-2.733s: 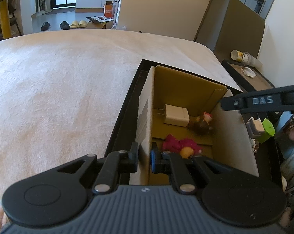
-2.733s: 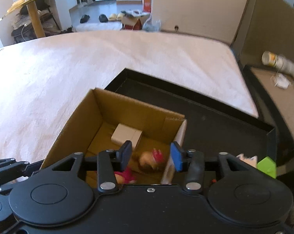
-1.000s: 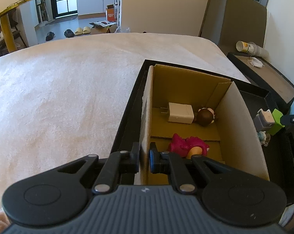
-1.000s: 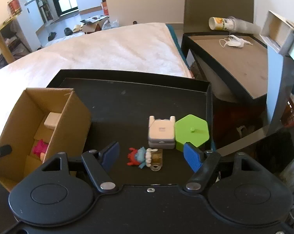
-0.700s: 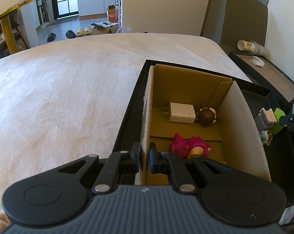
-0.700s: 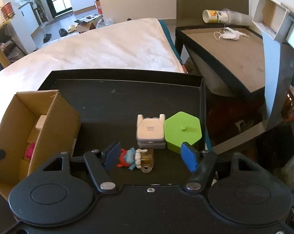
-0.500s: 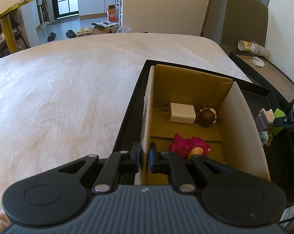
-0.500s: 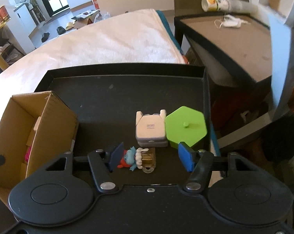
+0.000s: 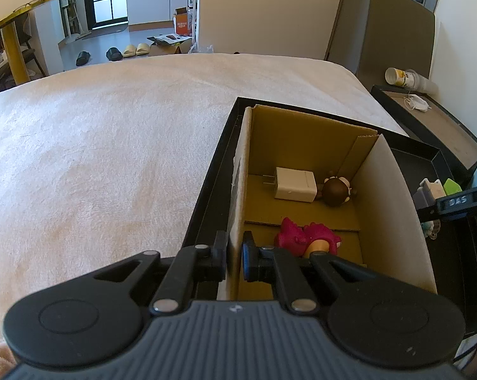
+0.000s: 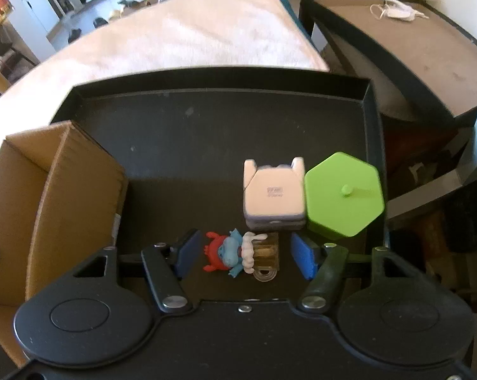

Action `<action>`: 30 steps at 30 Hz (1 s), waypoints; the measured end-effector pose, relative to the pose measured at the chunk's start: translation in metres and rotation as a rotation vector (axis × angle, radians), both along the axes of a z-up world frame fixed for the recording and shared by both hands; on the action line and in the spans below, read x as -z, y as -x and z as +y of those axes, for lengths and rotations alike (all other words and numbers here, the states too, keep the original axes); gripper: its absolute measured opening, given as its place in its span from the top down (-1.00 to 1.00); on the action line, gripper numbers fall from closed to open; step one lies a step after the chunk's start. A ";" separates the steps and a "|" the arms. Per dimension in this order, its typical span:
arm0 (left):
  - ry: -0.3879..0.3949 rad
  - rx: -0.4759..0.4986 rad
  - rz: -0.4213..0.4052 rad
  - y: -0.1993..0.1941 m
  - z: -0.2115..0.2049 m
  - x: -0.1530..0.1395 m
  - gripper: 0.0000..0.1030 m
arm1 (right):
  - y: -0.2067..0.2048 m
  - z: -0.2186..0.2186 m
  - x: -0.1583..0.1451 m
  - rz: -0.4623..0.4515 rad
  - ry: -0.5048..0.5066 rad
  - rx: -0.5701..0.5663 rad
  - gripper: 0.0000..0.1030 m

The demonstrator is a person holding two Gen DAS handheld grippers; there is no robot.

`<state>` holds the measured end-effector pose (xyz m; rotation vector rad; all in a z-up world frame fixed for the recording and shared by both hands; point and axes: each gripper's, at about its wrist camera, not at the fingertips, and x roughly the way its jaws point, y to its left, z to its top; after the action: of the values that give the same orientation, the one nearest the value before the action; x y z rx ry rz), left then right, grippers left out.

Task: Organize rigid objects
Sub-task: 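Move the right gripper back over the blue-red figurine and clear cup, then close the right gripper on the figurine and clear cup together, lift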

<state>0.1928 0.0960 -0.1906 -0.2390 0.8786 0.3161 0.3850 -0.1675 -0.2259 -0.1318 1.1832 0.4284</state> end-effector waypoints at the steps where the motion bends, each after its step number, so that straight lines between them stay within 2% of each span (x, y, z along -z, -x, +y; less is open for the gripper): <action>1: 0.000 0.001 -0.001 0.000 0.000 0.000 0.84 | 0.000 0.003 0.003 -0.003 0.016 -0.004 -0.23; 12: -0.012 -0.002 0.003 -0.002 -0.003 0.000 0.84 | 0.005 0.017 0.021 -0.024 0.093 -0.025 -0.33; 13: -0.013 -0.002 0.003 -0.002 -0.003 0.000 0.84 | 0.006 0.019 0.021 -0.035 0.105 -0.035 -0.31; 15: -0.017 -0.002 0.004 -0.002 -0.003 0.000 0.84 | 0.010 0.021 0.019 -0.045 0.109 -0.045 -0.08; 20: -0.024 0.000 0.006 -0.002 -0.005 0.000 0.84 | 0.015 0.020 0.016 -0.036 0.112 -0.049 -0.06; 30: -0.022 0.001 0.004 -0.002 -0.004 -0.001 0.84 | 0.030 0.023 -0.003 -0.079 0.111 -0.082 -0.06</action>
<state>0.1946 0.0924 -0.1899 -0.2176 0.8791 0.3255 0.3555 -0.1448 -0.2233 -0.2917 1.1269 0.4256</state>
